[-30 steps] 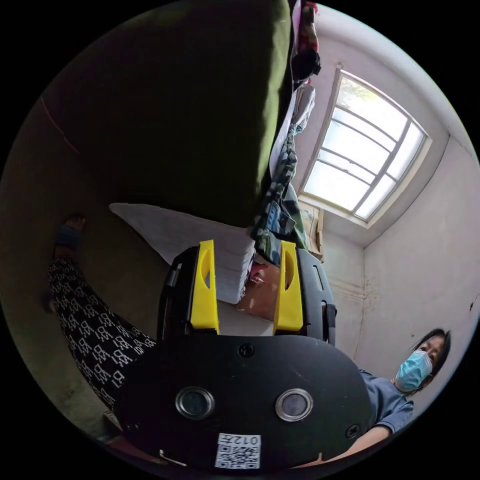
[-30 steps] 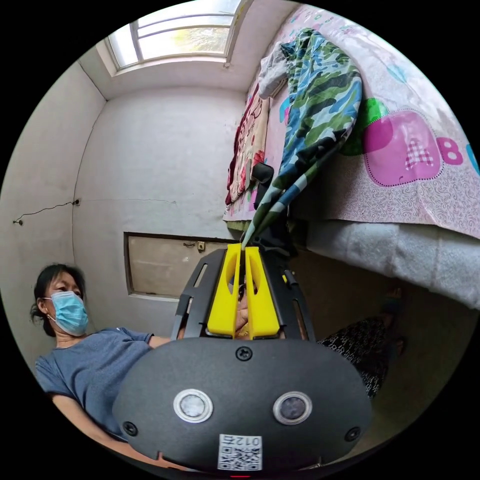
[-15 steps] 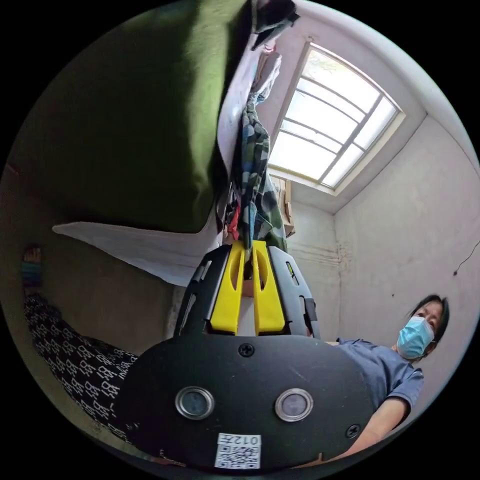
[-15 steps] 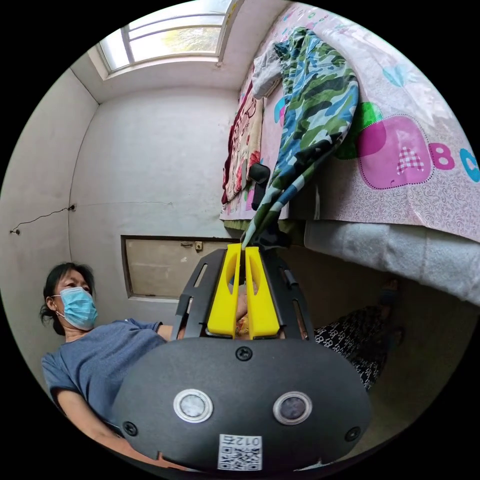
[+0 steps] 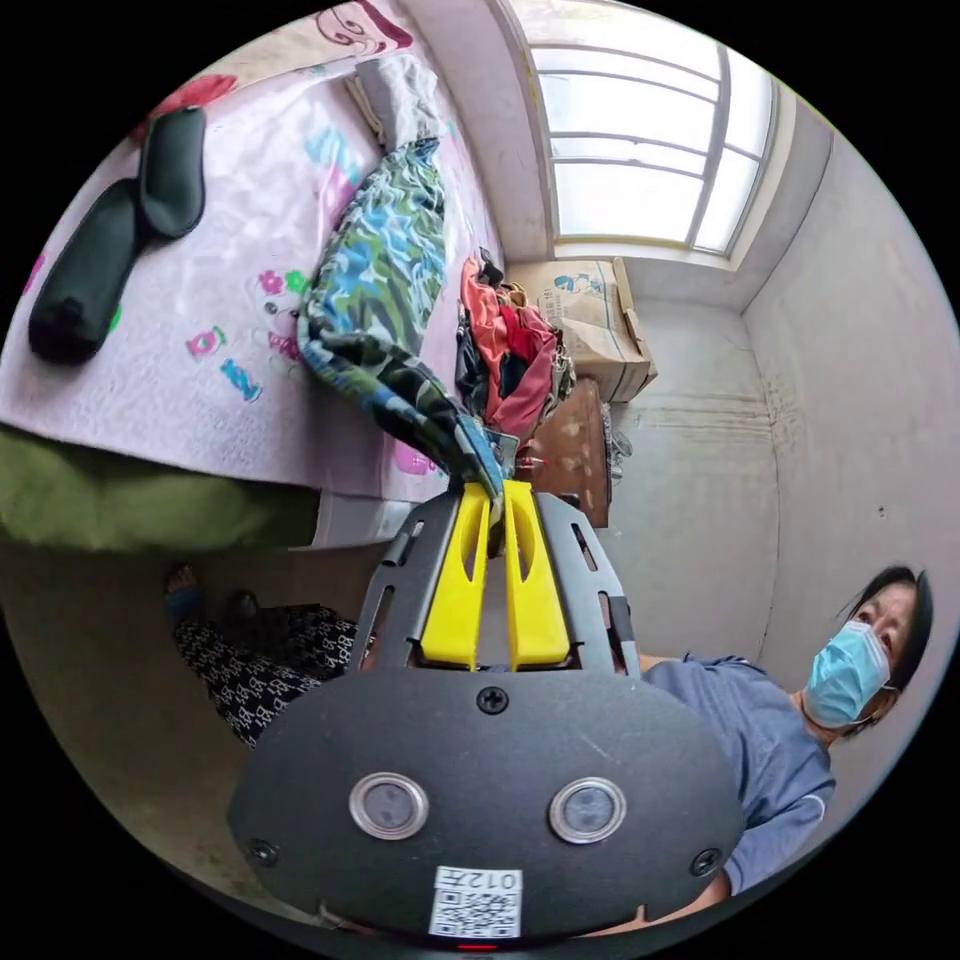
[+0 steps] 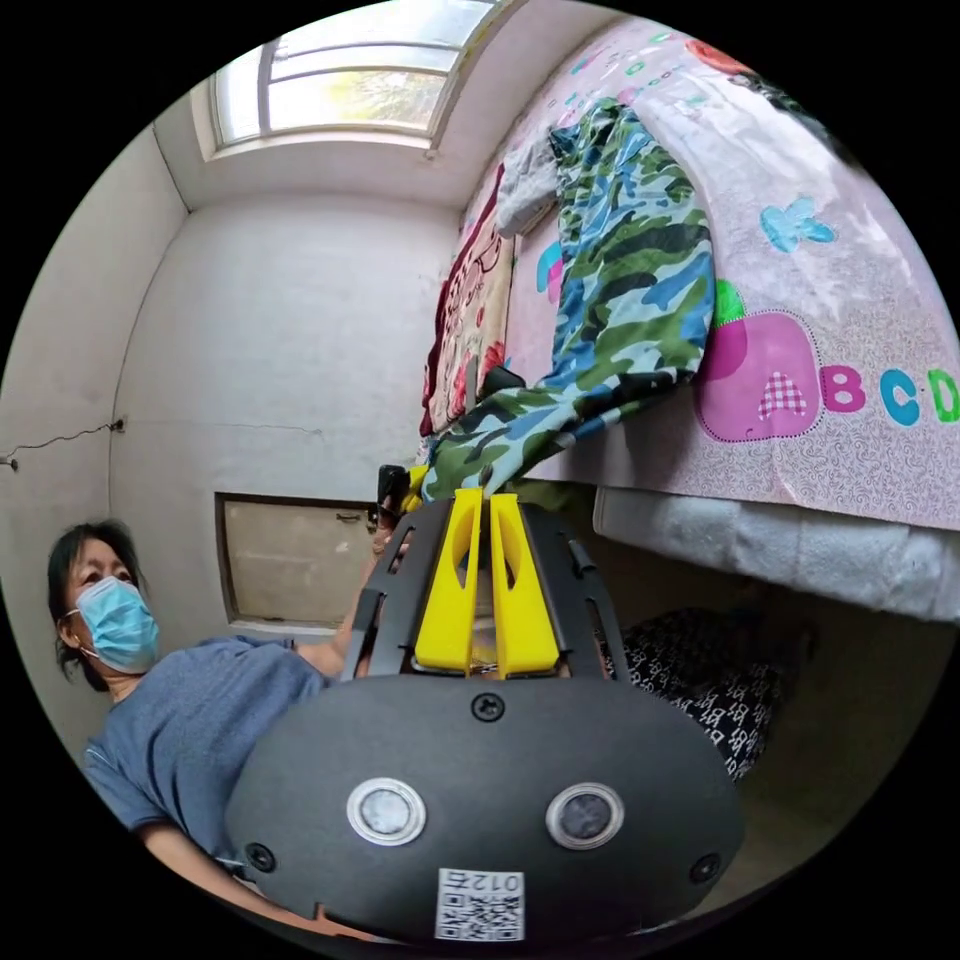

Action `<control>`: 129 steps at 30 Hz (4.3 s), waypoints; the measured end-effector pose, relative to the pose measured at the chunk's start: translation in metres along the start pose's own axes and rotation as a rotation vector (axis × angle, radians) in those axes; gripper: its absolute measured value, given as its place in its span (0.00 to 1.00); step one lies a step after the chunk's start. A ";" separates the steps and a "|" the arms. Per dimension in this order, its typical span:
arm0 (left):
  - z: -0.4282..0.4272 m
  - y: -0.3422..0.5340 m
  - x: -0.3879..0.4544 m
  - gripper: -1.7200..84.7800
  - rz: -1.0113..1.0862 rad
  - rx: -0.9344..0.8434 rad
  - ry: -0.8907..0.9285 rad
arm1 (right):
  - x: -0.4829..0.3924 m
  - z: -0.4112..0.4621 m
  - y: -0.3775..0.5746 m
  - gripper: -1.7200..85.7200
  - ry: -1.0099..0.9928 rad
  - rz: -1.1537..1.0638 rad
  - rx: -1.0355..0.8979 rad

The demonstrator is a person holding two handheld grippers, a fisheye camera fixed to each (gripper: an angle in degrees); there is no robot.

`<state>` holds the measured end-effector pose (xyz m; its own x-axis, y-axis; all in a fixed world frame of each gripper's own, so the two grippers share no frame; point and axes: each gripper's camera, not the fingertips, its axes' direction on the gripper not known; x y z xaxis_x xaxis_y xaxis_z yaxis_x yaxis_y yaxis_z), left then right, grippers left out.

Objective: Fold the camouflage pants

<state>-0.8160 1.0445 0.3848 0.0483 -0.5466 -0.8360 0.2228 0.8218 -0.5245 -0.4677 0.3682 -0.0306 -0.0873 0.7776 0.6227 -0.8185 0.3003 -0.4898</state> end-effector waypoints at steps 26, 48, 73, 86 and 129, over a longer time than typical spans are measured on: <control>0.170 -0.407 -0.062 0.11 -0.385 0.175 -0.138 | 0.242 0.064 -0.420 0.09 0.005 0.396 0.038; 0.342 -0.454 -0.040 0.02 0.273 -0.298 -0.831 | 0.133 0.314 -0.436 0.02 0.966 -0.290 -0.102; 0.410 -0.295 -0.007 0.02 0.404 -0.361 -0.882 | 0.072 0.409 -0.257 0.02 0.932 -0.497 -0.297; 0.460 -0.215 -0.018 0.02 0.438 -0.514 -0.835 | 0.074 0.476 -0.154 0.02 0.892 -0.605 -0.435; 0.673 -0.076 0.018 0.08 1.664 -0.931 -1.562 | 0.136 0.619 -0.050 0.07 1.370 -1.541 -0.752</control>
<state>-0.1767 0.8636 0.5185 0.1086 0.9940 -0.0146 -0.9859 0.1058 -0.1299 -0.7898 0.1168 0.4558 0.8499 -0.5129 0.1208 0.5048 0.7269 -0.4655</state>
